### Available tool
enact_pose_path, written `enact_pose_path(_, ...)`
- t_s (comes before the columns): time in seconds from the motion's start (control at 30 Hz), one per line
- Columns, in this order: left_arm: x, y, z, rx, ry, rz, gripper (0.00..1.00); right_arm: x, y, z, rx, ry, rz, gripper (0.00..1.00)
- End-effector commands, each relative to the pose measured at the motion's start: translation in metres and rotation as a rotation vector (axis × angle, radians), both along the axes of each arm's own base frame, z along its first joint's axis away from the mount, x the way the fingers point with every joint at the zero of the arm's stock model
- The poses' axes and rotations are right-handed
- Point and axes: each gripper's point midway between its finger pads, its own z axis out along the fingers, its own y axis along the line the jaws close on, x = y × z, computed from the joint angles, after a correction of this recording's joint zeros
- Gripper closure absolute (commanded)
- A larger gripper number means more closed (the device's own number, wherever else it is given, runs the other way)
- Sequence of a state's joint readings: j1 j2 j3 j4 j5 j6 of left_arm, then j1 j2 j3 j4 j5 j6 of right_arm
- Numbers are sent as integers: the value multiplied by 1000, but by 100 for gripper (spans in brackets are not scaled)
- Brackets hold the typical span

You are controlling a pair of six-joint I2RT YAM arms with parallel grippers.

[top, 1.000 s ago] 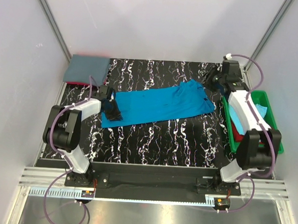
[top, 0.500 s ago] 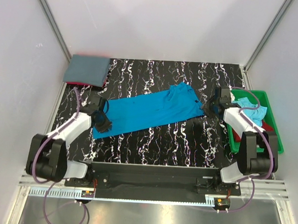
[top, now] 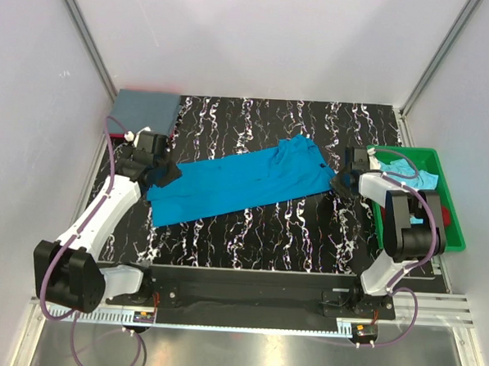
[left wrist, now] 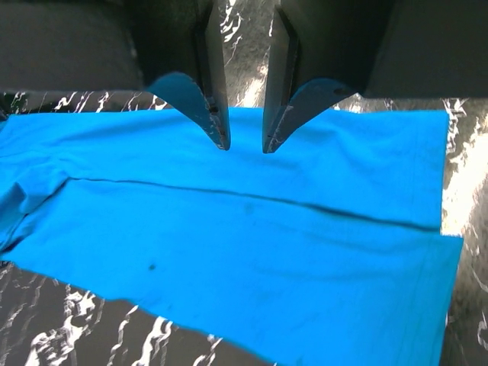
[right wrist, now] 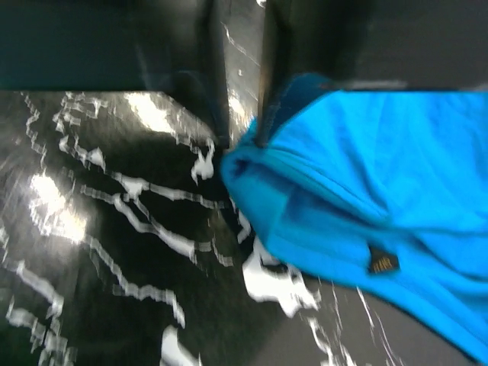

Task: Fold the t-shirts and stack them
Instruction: Fold the tshirt

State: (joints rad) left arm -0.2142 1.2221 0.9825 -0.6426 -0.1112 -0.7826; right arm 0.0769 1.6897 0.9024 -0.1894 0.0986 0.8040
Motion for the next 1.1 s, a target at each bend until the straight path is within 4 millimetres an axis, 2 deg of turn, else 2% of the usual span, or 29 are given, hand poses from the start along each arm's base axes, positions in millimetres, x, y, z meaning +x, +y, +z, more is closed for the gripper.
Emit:
enact_pose_path(0.0, 17, 2, 23, 48, -80, -25, 71, 27, -15, 8, -96, -57, -26, 81)
enact_pose_path(0.07, 22, 3, 23, 60, -84, -35, 70, 39, -17, 10, -123, -66, -5, 92)
enact_pose_path(0.1, 24, 1, 23, 60, -85, -41, 69, 42, -19, 2, -132, -46, 4, 97)
enact_pose_path(0.13, 28, 0, 24, 70, -95, -63, 67, 54, -20, 9, -142, -58, 10, 100)
enact_pose_path(0.2, 32, -5, 22, 70, -95, -101, 64, 63, -26, 1, -167, -37, 25, 100)
enact_pose_path(0.23, 36, -6, 23, 83, -110, -126, 62, 76, -28, 9, -172, -59, 27, 100)
enact_pose_path(0.3, 38, -13, 22, 73, -115, -184, 60, 86, -38, 3, -191, -43, 36, 100)
enact_pose_path(0.33, 42, -17, 22, 82, -128, -224, 60, 103, -39, 15, -187, -78, 38, 100)
enact_pose_path(0.37, 43, -22, 23, 69, -133, -257, 60, 111, -42, 17, -174, -86, 55, 100)
enact_pose_path(0.4, 45, -23, 23, 76, -134, -271, 60, 117, -44, 8, -175, -68, 61, 100)
enact_pose_path(0.43, 47, -28, 26, 68, -145, -312, 61, 134, -44, 23, -180, -96, 67, 100)
enact_pose_path(0.47, 47, -36, 23, 46, -133, -353, 61, 142, -44, 24, -187, -96, 90, 100)
enact_pose_path(0.5, 48, -39, 22, 38, -130, -375, 61, 148, -59, 12, -193, -66, 73, 100)
enact_pose_path(0.53, 51, -42, 16, 34, -118, -398, 62, 165, -61, 29, -198, -92, 80, 100)
enact_pose_path(0.6, 49, -54, 5, -12, -95, -452, 67, 177, -61, 27, -193, -93, 123, 96)
enact_pose_path(0.63, 48, -59, -3, -33, -77, -475, 69, 186, -62, 39, -187, -117, 131, 92)
enact_pose_path(0.67, 45, -64, -18, -55, -34, -498, 72, 188, -60, 45, -184, -129, 144, 88)
enact_pose_path(0.7, 41, -73, -25, -84, -12, -527, 73, 185, -58, 58, -179, -148, 151, 78)
enact_pose_path(0.73, 35, -76, -41, -92, 35, -537, 76, 183, -57, 65, -173, -159, 148, 73)
enact_pose_path(0.8, 24, -82, -61, -76, 89, -552, 79, 171, -53, 88, -162, -187, 158, 61)
enact_pose_path(0.87, 16, -88, -79, -49, 142, -566, 83, 162, -53, 103, -163, -206, 158, 56)
enact_pose_path(0.9, 13, -89, -86, -45, 161, -573, 84, 151, -53, 121, -167, -229, 148, 54)
enact_pose_path(0.93, 8, -92, -96, -47, 194, -574, 85, 145, -53, 129, -165, -239, 144, 53)
enact_pose_path(0.97, 4, -96, -101, -28, 207, -582, 87, 140, -51, 138, -151, -255, 137, 48)
enact_pose_path(1.0, 1, -97, -107, -10, 222, -583, 87, 130, -48, 154, -141, -284, 137, 46)
enact_pose_path(1.07, -4, -100, -119, 45, 247, -585, 87, 121, -37, 168, -89, -315, 166, 43)
